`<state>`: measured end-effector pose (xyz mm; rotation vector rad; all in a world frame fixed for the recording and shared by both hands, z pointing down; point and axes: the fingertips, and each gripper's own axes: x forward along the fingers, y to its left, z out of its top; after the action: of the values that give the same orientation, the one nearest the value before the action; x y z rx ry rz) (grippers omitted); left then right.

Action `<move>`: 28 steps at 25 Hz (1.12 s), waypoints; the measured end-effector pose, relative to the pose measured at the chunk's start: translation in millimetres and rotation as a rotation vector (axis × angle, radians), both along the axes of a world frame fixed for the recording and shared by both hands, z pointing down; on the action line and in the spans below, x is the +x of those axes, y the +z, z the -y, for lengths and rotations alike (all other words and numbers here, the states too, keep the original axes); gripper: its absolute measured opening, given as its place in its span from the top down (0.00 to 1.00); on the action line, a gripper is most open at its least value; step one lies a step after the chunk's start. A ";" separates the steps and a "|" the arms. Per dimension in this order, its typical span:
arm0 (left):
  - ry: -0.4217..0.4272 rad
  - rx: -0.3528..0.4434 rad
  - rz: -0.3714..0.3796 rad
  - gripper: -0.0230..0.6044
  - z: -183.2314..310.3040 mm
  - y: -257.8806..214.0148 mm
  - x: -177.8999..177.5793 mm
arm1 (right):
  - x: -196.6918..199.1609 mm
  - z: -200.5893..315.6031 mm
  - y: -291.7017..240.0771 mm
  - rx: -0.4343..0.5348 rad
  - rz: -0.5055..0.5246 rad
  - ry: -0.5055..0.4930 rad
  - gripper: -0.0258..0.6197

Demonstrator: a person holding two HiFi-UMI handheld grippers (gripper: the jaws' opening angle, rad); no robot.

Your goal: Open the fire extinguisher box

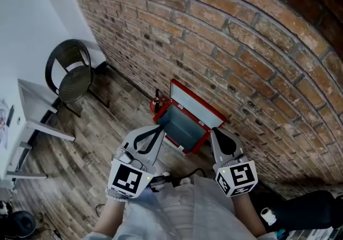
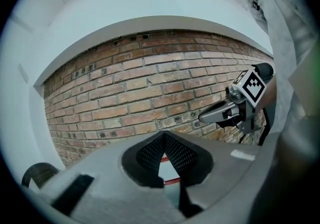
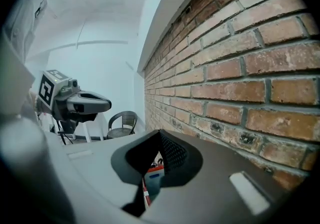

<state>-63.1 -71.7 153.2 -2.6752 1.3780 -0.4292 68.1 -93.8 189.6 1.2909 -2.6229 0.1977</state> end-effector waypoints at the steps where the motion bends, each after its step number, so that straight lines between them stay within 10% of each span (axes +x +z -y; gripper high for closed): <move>1: -0.003 0.000 -0.007 0.97 -0.4 -1.5 0.0 | -0.3 -0.2 -1.8 0.003 0.001 0.000 0.95; 28: 0.016 0.023 -0.003 0.97 3.3 -5.0 8.2 | -8.0 -1.3 -6.6 0.028 -0.028 -0.014 0.95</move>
<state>-54.9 -75.0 148.1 -2.6678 1.3532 -0.4047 60.1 -92.5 183.0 1.2748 -2.6193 0.1398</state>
